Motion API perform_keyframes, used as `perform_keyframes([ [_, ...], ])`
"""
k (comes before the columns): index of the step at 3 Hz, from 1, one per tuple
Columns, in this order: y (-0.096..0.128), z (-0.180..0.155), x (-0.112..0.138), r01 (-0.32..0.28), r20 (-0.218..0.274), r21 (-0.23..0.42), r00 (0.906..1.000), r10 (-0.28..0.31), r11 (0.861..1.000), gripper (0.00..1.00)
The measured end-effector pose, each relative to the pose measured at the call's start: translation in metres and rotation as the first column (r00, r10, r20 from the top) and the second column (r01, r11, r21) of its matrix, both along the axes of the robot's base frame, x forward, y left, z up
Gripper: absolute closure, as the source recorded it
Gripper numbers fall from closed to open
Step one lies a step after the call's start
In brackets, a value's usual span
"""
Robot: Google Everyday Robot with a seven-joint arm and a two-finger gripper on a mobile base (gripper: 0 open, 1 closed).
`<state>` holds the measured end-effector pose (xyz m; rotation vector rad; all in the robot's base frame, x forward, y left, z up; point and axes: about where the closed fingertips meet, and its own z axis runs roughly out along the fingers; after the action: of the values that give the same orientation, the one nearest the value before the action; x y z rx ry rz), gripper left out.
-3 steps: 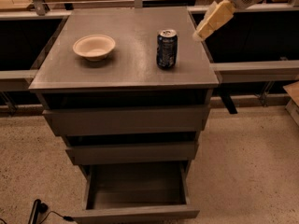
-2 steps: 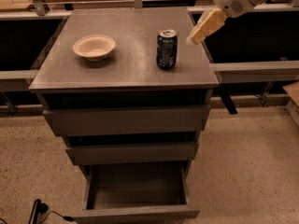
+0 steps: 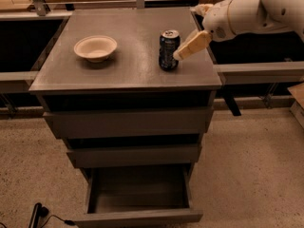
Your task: Place pepsi can into bottom drawer
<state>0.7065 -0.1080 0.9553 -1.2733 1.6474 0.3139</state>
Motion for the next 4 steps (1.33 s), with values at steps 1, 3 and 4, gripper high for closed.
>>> perform_keyframes([
  [1, 0.006, -0.022, 0.006, 0.008, -0.043, 0.11, 0.9991, -0.003, 0.994, 0.0],
  [3, 0.024, -0.037, 0.015, -0.007, -0.07, 0.313, 0.9971, 0.03, 0.95, 0.0],
  [4, 0.036, -0.044, 0.022, -0.023, -0.075, 0.355, 0.9958, 0.053, 0.935, 0.16],
])
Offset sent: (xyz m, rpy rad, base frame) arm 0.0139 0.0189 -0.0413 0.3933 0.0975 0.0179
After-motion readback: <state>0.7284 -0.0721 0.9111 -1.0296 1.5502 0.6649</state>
